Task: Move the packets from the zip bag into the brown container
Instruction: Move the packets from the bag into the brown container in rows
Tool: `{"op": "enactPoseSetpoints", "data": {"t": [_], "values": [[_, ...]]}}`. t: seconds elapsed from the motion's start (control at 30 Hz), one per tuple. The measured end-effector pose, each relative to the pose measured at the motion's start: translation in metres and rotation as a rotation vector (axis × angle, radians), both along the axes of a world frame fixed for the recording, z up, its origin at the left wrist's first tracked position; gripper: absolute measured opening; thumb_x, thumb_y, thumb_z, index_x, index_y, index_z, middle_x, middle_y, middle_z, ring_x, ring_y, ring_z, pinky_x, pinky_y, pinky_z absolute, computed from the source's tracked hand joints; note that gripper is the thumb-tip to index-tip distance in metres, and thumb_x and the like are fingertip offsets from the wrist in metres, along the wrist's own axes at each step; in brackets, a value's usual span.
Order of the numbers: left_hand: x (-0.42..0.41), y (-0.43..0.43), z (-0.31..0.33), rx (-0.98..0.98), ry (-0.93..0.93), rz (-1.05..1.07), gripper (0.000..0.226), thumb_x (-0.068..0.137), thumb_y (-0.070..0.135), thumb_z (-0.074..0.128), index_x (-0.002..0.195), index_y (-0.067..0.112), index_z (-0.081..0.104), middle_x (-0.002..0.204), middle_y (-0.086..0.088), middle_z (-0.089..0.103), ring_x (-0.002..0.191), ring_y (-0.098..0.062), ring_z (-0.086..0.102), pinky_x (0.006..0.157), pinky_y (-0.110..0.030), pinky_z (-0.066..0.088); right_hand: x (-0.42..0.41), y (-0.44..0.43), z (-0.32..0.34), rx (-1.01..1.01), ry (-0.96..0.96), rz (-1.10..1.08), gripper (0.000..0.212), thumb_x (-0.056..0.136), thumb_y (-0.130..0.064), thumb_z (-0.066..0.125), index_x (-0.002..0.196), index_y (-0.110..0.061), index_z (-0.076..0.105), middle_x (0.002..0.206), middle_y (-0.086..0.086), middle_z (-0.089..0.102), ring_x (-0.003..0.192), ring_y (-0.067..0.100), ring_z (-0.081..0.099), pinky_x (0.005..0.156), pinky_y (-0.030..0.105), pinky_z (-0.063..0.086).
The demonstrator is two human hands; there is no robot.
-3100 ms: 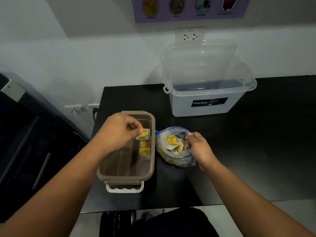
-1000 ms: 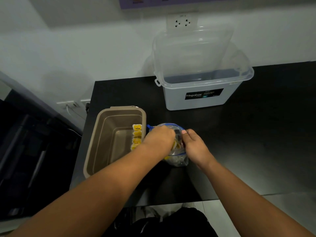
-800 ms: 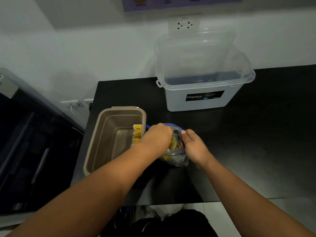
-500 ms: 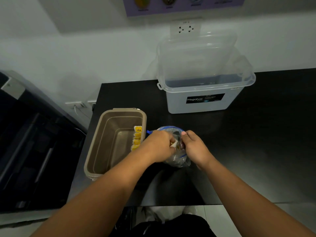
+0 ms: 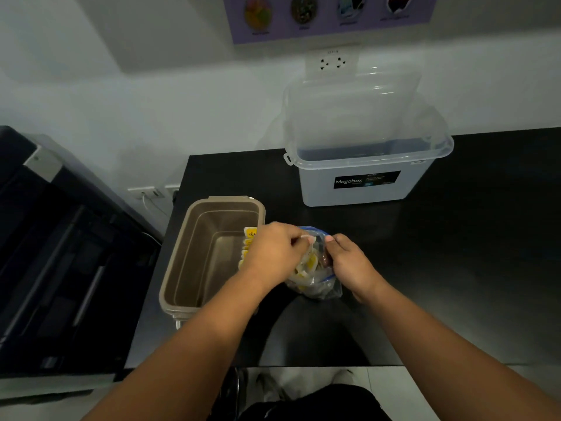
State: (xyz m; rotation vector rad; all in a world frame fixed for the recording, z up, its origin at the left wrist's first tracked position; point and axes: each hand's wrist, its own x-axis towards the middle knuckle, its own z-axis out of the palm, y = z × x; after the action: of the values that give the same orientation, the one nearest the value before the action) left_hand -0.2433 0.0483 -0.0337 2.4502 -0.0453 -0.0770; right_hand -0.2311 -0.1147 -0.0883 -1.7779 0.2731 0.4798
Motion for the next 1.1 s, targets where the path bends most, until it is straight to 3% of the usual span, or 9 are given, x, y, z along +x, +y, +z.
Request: {"op": "enactPoseSetpoints", "data": {"t": [0.07, 0.2, 0.33, 0.43, 0.6, 0.67, 0.8, 0.93, 1.1], "values": [[0.000, 0.008, 0.006, -0.083, -0.093, 0.027, 0.015, 0.094, 0.029, 0.068, 0.102, 0.024, 0.080, 0.095, 0.007, 0.075, 0.088, -0.003, 0.068, 0.086, -0.023, 0.054, 0.000, 0.002, 0.003, -0.014, -0.008, 0.001, 0.032, 0.111, -0.037, 0.043, 0.094, -0.017, 0.061, 0.092, 0.004, 0.064, 0.087, 0.016, 0.063, 0.075, 0.034, 0.051], [0.002, 0.026, 0.017, -0.153, -0.235, 0.122, 0.017, 0.094, 0.028, 0.069, 0.107, 0.025, 0.079, 0.089, 0.011, 0.071, 0.083, -0.001, 0.066, 0.082, -0.020, 0.052, 0.001, 0.005, 0.008, -0.034, -0.012, 0.018, 0.032, 0.111, -0.037, 0.043, 0.095, -0.016, 0.062, 0.092, 0.005, 0.065, 0.085, 0.016, 0.063, 0.073, 0.032, 0.049], [0.003, 0.050, 0.028, -0.358, -0.150, 0.274, 0.018, 0.096, 0.021, 0.068, 0.112, 0.021, 0.075, 0.085, 0.009, 0.075, 0.072, -0.007, 0.073, 0.073, -0.028, 0.061, 0.003, 0.008, 0.009, -0.058, -0.017, 0.028, 0.032, 0.111, -0.037, 0.043, 0.097, -0.016, 0.063, 0.092, 0.007, 0.065, 0.085, 0.019, 0.062, 0.078, 0.035, 0.052], [-0.002, 0.071, 0.035, -0.419, -0.115, 0.286, 0.021, 0.096, 0.010, 0.066, 0.115, 0.018, 0.071, 0.082, 0.006, 0.071, 0.075, -0.011, 0.071, 0.067, -0.022, 0.060, 0.005, 0.011, 0.009, -0.087, -0.020, 0.019, 0.031, 0.110, -0.037, 0.043, 0.098, -0.016, 0.063, 0.094, 0.009, 0.066, 0.086, 0.021, 0.063, 0.078, 0.036, 0.052], [-0.010, 0.110, 0.038, -0.217, -0.025, 0.228, 0.015, 0.097, 0.017, 0.064, 0.104, 0.024, 0.076, 0.089, 0.008, 0.075, 0.077, -0.006, 0.071, 0.077, -0.028, 0.060, 0.005, 0.016, 0.009, -0.080, -0.023, 0.000, 0.032, 0.110, -0.035, 0.044, 0.096, -0.014, 0.063, 0.091, 0.011, 0.064, 0.083, 0.021, 0.061, 0.078, 0.039, 0.051], [-0.014, 0.123, 0.039, -0.109, 0.055, 0.171, 0.022, 0.097, 0.016, 0.065, 0.110, 0.031, 0.074, 0.089, 0.009, 0.074, 0.072, -0.001, 0.068, 0.069, -0.017, 0.054, 0.004, 0.018, 0.009, -0.086, -0.036, -0.004, 0.033, 0.110, -0.034, 0.044, 0.092, -0.013, 0.062, 0.087, 0.009, 0.062, 0.080, 0.020, 0.059, 0.076, 0.037, 0.050], [-0.019, 0.137, 0.034, 0.072, 0.120, 0.094, 0.025, 0.090, 0.014, 0.071, 0.111, 0.027, 0.076, 0.093, 0.014, 0.072, 0.083, 0.003, 0.066, 0.072, -0.004, 0.043, 0.002, 0.024, 0.005, -0.091, -0.081, -0.042, 0.036, 0.111, -0.031, 0.043, 0.085, -0.011, 0.059, 0.079, 0.006, 0.058, 0.074, 0.018, 0.054, 0.071, 0.035, 0.045], [-0.022, 0.136, 0.018, 0.117, 0.094, 0.097, 0.005, 0.085, 0.026, 0.080, 0.090, 0.028, 0.080, 0.075, 0.015, 0.071, 0.071, 0.003, 0.065, 0.069, -0.012, 0.050, -0.005, 0.031, 0.001, -0.081, -0.119, -0.085, 0.036, 0.111, -0.028, 0.044, 0.084, -0.009, 0.058, 0.076, 0.005, 0.058, 0.069, 0.016, 0.052, 0.068, 0.033, 0.044], [-0.021, 0.135, 0.009, 0.281, 0.144, -0.084, 0.001, 0.085, 0.030, 0.078, 0.085, 0.029, 0.077, 0.090, 0.015, 0.064, 0.082, -0.001, 0.060, 0.078, -0.023, 0.050, -0.013, 0.034, -0.008, -0.063, -0.138, -0.141, 0.036, 0.110, -0.028, 0.045, 0.081, -0.010, 0.058, 0.076, 0.005, 0.059, 0.073, 0.018, 0.054, 0.073, 0.035, 0.044]]}}
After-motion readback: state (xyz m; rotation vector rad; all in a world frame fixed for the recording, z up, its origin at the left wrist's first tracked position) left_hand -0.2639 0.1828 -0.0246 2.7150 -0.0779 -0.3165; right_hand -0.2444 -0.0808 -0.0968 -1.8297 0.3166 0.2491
